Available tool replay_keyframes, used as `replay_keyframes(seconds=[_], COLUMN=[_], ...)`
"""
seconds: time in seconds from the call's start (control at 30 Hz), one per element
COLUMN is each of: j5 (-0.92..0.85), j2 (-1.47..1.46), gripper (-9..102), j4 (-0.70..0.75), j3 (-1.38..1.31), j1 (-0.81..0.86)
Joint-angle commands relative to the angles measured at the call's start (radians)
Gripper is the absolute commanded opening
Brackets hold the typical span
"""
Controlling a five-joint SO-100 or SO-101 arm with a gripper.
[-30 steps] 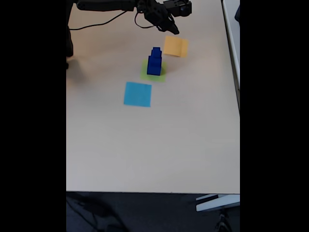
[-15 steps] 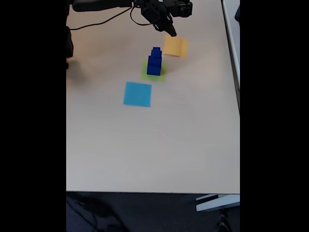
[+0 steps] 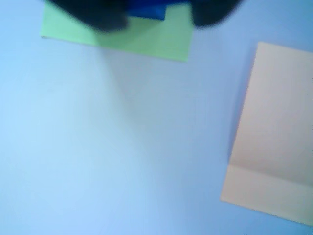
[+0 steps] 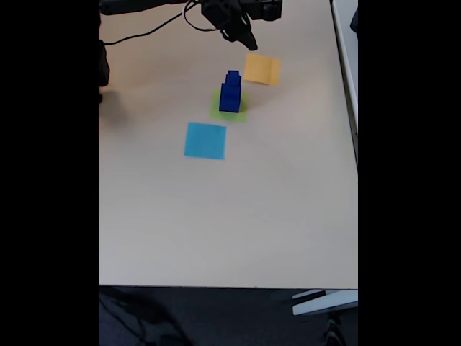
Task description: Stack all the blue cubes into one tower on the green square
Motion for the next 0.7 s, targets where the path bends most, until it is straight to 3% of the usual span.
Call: replay_keyframes(seconds=[0.0, 0.67], j5=[0.015, 0.017], j2=[0.091, 0.127], gripper=[0, 1], j4=[-0.002, -0.029], j3=[0.008, 0.121], j1=[0.017, 0.037])
